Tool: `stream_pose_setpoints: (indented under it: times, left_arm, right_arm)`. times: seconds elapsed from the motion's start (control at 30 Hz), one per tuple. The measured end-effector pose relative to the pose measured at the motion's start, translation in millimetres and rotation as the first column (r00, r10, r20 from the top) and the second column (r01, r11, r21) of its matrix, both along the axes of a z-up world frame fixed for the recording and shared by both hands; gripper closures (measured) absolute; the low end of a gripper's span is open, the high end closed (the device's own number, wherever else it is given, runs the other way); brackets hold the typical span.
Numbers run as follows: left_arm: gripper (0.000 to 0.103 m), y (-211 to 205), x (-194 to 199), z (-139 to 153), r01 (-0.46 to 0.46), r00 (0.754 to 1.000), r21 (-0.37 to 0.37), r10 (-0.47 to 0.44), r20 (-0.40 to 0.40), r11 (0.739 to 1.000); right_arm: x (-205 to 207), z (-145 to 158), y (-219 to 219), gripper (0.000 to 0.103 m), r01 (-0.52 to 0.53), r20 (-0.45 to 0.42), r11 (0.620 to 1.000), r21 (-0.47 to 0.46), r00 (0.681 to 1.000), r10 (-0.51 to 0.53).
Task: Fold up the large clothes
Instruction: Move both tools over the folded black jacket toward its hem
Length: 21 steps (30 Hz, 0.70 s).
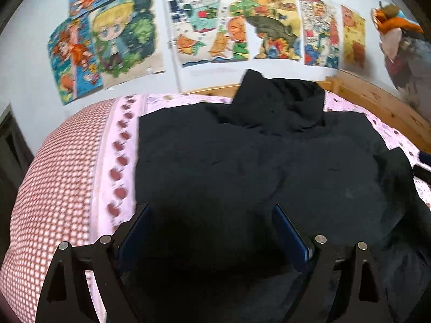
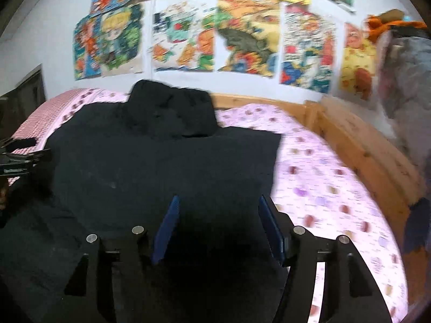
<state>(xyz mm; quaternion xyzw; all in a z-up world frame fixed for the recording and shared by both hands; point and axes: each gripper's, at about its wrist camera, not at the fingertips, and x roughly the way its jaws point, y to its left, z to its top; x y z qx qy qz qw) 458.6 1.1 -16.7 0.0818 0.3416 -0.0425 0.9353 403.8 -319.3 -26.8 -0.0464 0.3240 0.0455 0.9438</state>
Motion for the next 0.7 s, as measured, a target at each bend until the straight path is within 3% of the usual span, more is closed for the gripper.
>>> stream_pose_setpoints:
  times: [0.2, 0.4, 0.57, 0.7]
  left_arm:
    - [0.014, -23.9, 21.4, -8.3, 0.044, 0.999, 0.018, -0.044, -0.010, 0.999]
    - [0.008, -36.0, 32.9, -35.3, 0.056, 0.997, 0.089, -0.052, -0.049, 0.994]
    - [0.004, -45.2, 33.3, -56.3, 0.049, 0.998, 0.166, -0.041, -0.049, 0.985]
    - [0.003, -48.0, 32.6, -68.4, 0.049, 0.998, 0.180, -0.042, -0.044, 0.982]
  right_arm:
    - [30.5, -19.1, 37.3, 0.047, -0.104, -0.104, 0.994, -0.030, 0.989, 0.101]
    - [48.1, -47.2, 50.5, 0.047, -0.095, -0.199, 0.987, -0.131, 0.978, 0.068]
    - [55.2, -66.9, 40.2, 0.038, -0.099, -0.239, 0.993, -0.062, 0.968, 0.081]
    - [57.2, -82.0, 38.5, 0.037, -0.107, -0.243, 0.994, -0.035, 0.965, 0.095]
